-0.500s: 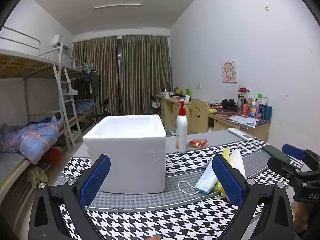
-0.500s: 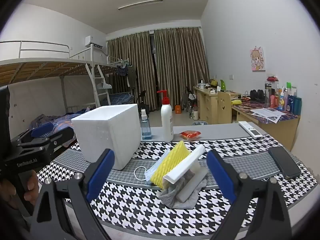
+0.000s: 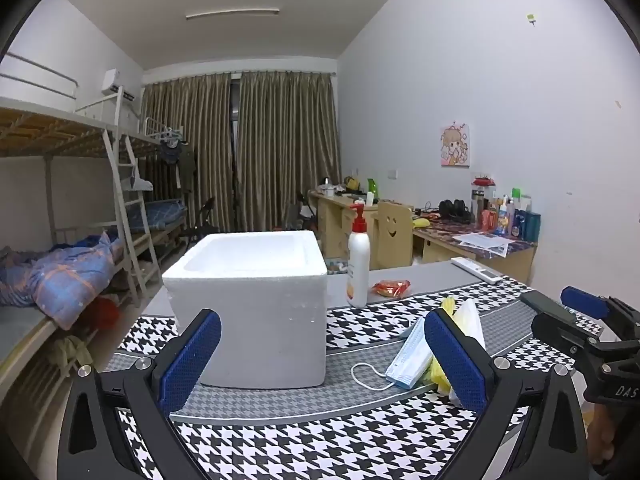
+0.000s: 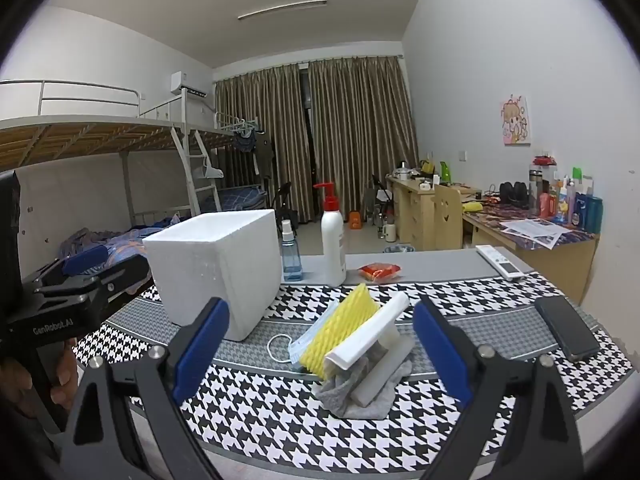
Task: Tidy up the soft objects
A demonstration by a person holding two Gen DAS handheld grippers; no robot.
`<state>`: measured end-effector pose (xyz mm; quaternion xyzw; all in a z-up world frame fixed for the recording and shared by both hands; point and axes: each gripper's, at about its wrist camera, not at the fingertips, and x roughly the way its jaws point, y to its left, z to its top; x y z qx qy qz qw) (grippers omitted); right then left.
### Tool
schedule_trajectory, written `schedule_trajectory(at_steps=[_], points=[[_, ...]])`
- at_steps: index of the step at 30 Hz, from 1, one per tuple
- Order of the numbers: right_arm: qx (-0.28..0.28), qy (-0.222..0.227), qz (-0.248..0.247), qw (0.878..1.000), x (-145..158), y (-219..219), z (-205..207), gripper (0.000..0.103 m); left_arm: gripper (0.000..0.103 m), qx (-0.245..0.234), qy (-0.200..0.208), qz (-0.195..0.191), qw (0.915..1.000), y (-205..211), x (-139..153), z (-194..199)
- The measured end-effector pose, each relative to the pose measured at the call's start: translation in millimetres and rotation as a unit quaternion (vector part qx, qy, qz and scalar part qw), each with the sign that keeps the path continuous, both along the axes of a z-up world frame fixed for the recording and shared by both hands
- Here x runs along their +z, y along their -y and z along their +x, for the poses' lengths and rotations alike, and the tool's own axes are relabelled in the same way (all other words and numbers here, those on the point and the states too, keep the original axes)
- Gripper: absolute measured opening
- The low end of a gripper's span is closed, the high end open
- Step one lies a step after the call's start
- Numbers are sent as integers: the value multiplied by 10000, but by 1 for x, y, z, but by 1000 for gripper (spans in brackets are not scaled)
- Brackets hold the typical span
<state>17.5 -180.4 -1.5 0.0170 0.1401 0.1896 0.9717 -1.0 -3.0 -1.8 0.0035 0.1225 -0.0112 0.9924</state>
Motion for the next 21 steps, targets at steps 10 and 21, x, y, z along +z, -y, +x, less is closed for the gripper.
schedule_trajectory(at_steps=[10, 21], points=[[-6, 28, 0, 10000, 3, 1, -2, 95, 102, 31, 73, 52, 10000, 3, 2, -4], [-11, 15, -35, 10000, 3, -2, 0, 95, 102, 131, 26, -67, 9999, -4, 3, 1]])
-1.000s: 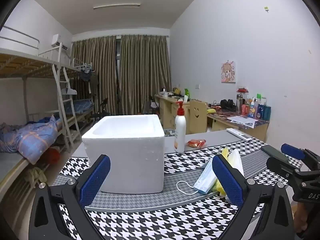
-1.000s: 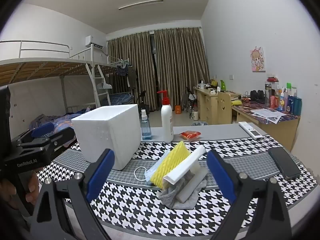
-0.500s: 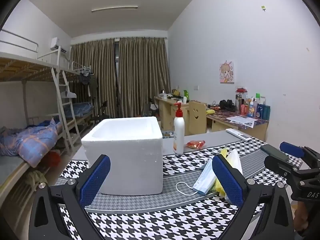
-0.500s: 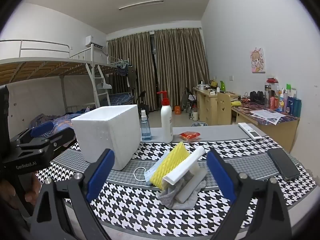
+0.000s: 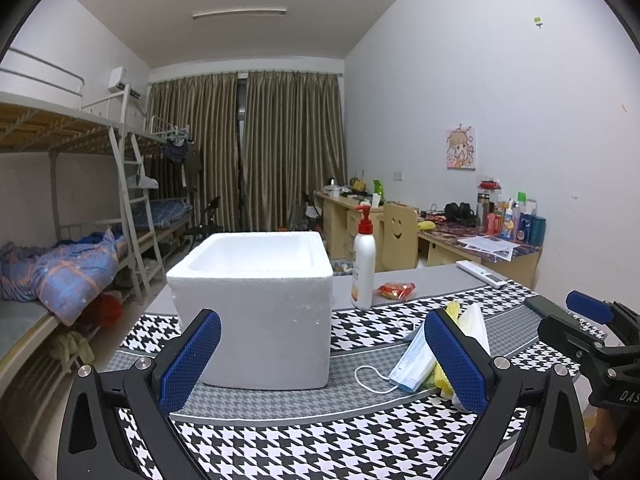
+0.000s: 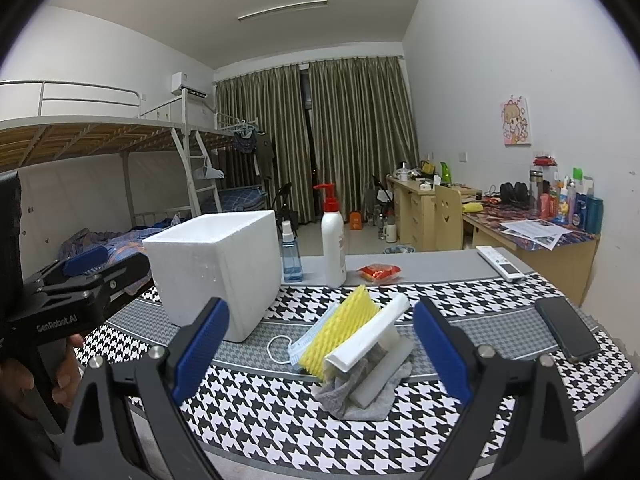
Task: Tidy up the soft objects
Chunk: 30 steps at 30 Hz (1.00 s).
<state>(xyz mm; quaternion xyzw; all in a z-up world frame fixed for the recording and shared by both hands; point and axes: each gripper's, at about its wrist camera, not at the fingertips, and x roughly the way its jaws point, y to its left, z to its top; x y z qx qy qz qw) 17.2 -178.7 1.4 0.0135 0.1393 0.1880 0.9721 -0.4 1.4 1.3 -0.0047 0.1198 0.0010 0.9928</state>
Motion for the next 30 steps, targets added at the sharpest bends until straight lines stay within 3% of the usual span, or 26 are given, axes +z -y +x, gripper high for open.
schedule_trajectory(at_steps=[22, 30], points=[[-73, -59, -62, 9999, -3, -1, 12, 95, 102, -235, -150, 115, 9995, 5, -2, 16], [-216, -348, -38, 9992, -9, 5, 30, 95, 102, -435, -361, 166, 9983, 13, -4, 36]])
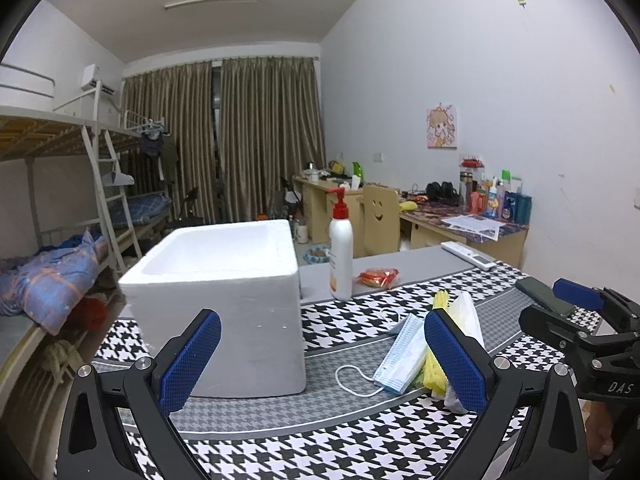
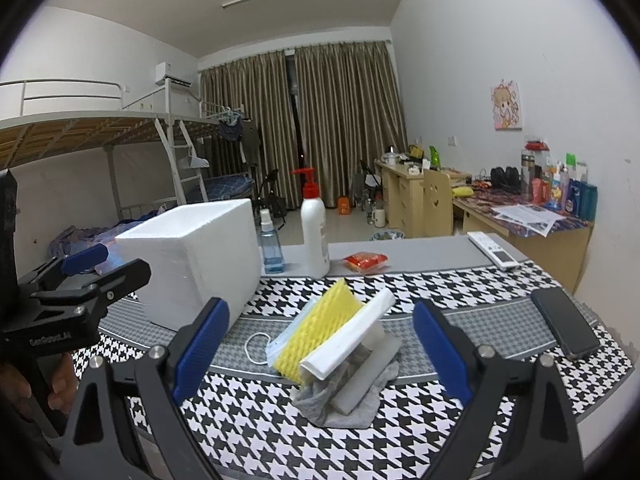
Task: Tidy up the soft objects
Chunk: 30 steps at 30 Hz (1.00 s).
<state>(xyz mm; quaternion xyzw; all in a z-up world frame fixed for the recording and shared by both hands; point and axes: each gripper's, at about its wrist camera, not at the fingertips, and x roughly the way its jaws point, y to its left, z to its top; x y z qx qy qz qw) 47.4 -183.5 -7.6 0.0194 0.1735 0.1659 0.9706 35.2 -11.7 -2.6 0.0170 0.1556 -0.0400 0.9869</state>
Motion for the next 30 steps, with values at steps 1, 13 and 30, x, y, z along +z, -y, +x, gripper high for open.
schedule_trajectory(at_steps=[1, 13, 30], points=[[-3, -42, 11, 10000, -1, 0, 2, 95, 102, -26, -30, 13, 10000, 1, 0, 3], [-51, -541, 14, 9985, -13, 6, 27, 95, 102, -175, -376, 26, 9991, 17, -10, 30], [-94, -1035, 101, 9945, -27, 10, 53, 89, 102, -389, -814, 239, 9956, 36, -31, 61]])
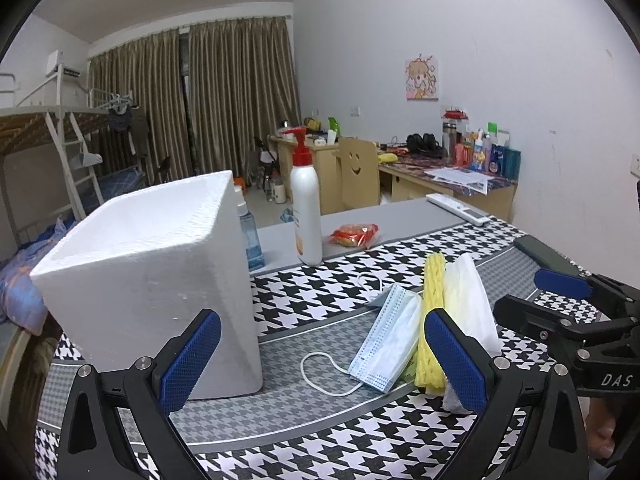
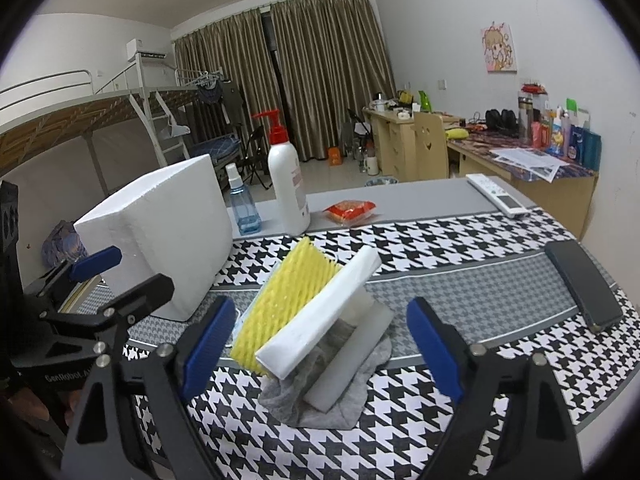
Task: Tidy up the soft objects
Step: 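Grasp the yellow foam mesh sleeve with the left gripper while the right gripper grasps the white paper towel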
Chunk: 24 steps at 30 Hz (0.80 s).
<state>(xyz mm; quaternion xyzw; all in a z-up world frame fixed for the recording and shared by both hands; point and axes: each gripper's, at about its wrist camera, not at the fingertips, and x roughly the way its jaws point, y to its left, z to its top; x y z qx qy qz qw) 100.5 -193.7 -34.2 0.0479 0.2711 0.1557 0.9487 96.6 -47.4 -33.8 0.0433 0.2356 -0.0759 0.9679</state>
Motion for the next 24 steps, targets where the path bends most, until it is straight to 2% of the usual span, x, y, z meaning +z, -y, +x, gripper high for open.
schedule_trajectory(at_steps=[6, 11, 13, 16, 20, 24], points=[[51, -222, 61, 9997, -7, 1, 11, 81, 102, -48, -94, 102, 9999, 6, -5, 7], [64, -431, 80, 9990, -14, 2, 20, 79, 102, -16, -144, 150, 9998, 8, -11, 12], [104, -509, 96, 9986, -17, 2, 24, 70, 102, -32, -176, 181, 9997, 9, -12, 14], [126, -612, 96, 9980, -19, 1, 28, 63, 102, -44, -203, 197, 9996, 10, -14, 17], [187, -717, 97, 9972, -23, -1, 32, 58, 102, -49, -235, 199, 9995, 11, -17, 21], [270, -852, 96, 9960, -26, -2, 35, 40, 102, -78, -276, 216, 9994, 13, -20, 22]])
